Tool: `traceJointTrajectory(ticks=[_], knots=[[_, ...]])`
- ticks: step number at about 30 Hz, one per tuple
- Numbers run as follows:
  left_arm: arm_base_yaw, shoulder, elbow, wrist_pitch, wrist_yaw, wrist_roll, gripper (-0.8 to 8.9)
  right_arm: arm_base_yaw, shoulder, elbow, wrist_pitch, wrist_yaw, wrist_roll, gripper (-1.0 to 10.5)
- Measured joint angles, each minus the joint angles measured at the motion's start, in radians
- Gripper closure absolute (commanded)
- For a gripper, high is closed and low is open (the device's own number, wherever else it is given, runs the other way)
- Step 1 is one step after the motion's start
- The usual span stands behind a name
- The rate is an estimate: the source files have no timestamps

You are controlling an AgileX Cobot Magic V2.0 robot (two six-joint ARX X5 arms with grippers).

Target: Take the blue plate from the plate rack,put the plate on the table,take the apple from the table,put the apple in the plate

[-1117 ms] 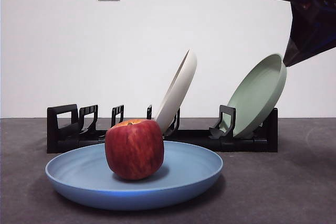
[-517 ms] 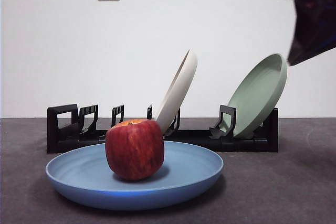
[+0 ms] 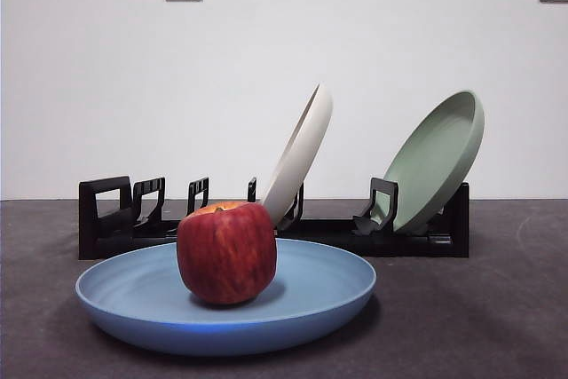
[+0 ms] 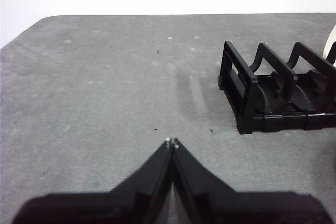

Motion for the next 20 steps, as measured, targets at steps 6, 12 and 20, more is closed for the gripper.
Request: traceJointTrajectory(ticks=[6, 12, 20], knots=[[0.0, 0.0, 0.0, 0.0, 0.0, 0.0, 8.15, -0.082, -0.231, -0.168, 0.0, 0.0, 0.0, 9.5], [0.0, 0.0, 0.0, 0.0, 0.0, 0.0, 8.15, -0.093, -0.303, -0.233, 0.002, 0.0, 0.0, 9.5], [0.0, 0.0, 0.0, 0.0, 0.0, 0.0, 8.15, -0.094, -0.331, -0.305, -0.005, 0.0, 0.001, 9.5]])
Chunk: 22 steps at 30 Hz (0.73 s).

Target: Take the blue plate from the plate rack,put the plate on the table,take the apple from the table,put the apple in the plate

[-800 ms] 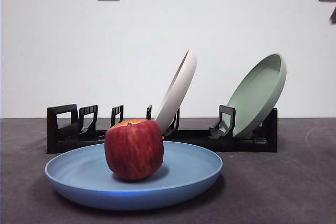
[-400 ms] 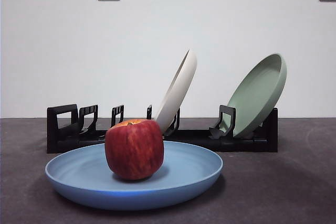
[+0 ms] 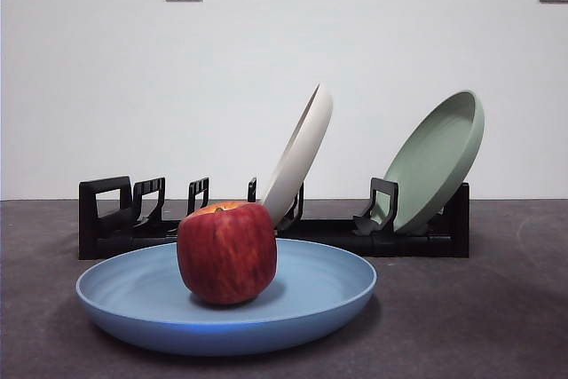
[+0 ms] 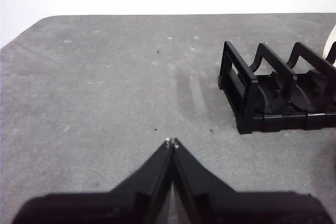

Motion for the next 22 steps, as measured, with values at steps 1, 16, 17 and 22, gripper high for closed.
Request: traceJointTrajectory(ticks=[1, 16, 17, 22], knots=[[0.0, 0.0, 0.0, 0.0, 0.0, 0.0, 8.15, 0.0, 0.0, -0.002, -0.002, 0.0, 0.0, 9.5], [0.0, 0.0, 0.0, 0.0, 0.0, 0.0, 8.15, 0.0, 0.006, -0.002, -0.026, -0.098, 0.061, 9.5], [0.0, 0.0, 0.0, 0.0, 0.0, 0.0, 8.15, 0.0, 0.006, -0.002, -0.026, -0.098, 0.063, 9.5], [0.0, 0.0, 0.0, 0.0, 0.0, 0.0, 8.15, 0.0, 0.006, -0.002, -0.026, -0.098, 0.068, 9.5]])
